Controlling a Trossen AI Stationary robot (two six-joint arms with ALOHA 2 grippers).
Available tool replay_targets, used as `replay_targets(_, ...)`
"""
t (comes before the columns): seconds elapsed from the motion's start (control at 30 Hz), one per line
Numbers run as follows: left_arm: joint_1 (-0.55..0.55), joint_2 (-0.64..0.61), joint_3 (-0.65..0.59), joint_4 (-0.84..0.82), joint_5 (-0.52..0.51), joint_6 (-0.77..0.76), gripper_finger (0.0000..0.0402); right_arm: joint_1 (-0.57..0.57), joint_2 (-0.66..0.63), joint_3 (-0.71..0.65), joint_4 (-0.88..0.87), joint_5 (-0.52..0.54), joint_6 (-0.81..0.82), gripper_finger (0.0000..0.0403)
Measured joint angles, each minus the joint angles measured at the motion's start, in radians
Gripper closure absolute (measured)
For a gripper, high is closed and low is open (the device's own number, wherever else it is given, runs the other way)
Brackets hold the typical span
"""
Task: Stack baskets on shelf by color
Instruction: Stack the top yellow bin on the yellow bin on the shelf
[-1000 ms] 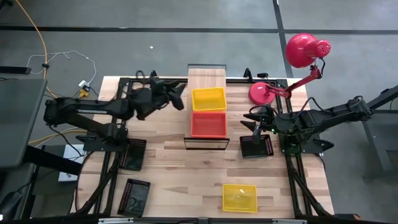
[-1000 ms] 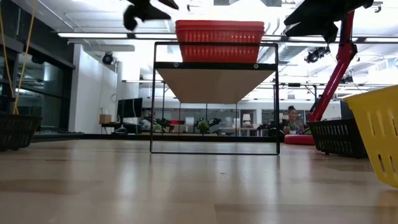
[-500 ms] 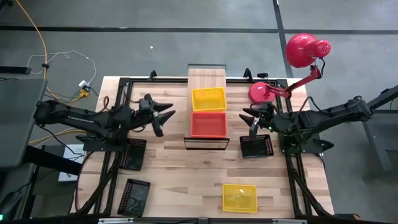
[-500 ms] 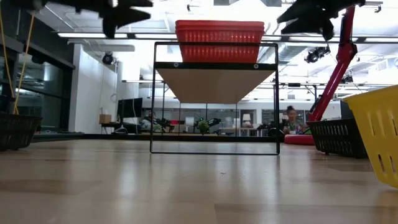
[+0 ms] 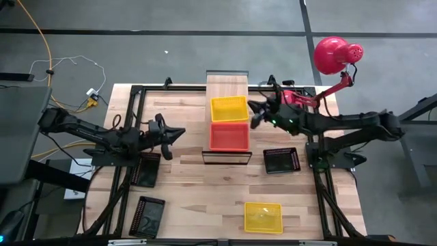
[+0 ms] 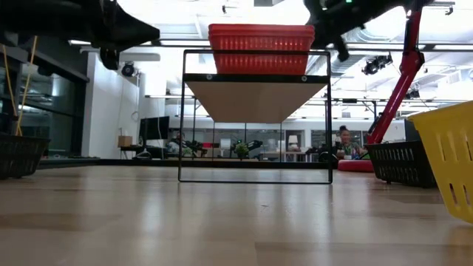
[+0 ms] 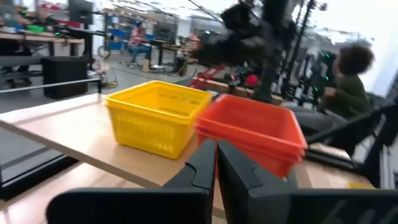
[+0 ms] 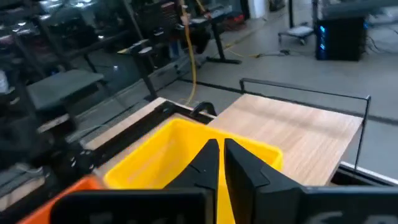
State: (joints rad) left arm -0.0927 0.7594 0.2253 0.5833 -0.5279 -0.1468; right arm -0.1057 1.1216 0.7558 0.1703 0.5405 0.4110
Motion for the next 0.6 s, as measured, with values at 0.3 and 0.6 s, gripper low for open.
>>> replay_targets(0.3, -0.099, 0.013, -0.001, -0.034, -0.061, 0.072, 0.0401, -0.107, 0.210, 0.291, -0.299, 0.001, 0.007, 0.0401)
replay_targets(0.6, -0.130, 0.012, -0.001, -0.153, -0.116, 0.043, 0.0401, -0.181, 0.380, 0.511, -0.555, -0.034, 0.016, 0.0402)
